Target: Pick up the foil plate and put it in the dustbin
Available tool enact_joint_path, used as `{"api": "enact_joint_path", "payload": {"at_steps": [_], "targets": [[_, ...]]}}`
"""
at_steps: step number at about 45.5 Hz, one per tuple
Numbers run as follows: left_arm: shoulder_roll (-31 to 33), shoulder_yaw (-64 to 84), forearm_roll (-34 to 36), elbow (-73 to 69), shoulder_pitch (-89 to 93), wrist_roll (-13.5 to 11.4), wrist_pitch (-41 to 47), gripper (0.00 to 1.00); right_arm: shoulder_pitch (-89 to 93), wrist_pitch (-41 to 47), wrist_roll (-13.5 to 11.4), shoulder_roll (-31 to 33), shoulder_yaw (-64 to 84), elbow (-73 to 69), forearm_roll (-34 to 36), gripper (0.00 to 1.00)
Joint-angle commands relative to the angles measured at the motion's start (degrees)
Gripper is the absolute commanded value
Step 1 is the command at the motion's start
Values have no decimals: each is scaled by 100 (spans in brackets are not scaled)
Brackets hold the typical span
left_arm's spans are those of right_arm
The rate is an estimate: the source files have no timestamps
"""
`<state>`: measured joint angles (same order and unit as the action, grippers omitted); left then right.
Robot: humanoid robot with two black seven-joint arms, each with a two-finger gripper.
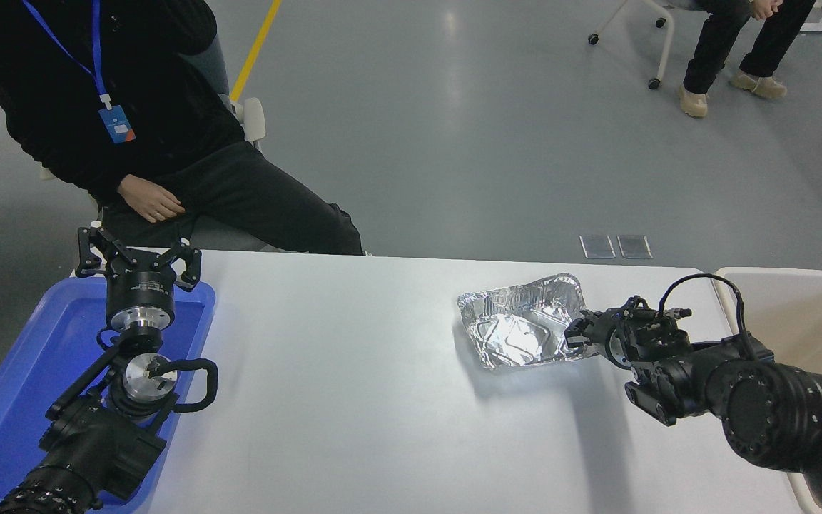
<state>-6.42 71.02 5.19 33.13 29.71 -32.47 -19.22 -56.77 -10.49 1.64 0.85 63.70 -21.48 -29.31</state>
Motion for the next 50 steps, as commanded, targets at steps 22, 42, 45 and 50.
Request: {"api": "enact_joint_path", "payload": {"at_steps": [22,42,45,50], "targets": [[0,0,0,0,0,3,6,99,-2504,865,170,2120,-1114,-3756,92,0],[0,0,0,0,0,3,-2,99,-5158,1199,152,3492,-543,-6191,66,0],[0,0,0,0,0,3,-2,99,-5598,1251,135,3615,-446,-6447,83,0],[0,0,0,0,0,3,-2,99,-6187,1602,135,3764,-262,-6535,101,0]]}}
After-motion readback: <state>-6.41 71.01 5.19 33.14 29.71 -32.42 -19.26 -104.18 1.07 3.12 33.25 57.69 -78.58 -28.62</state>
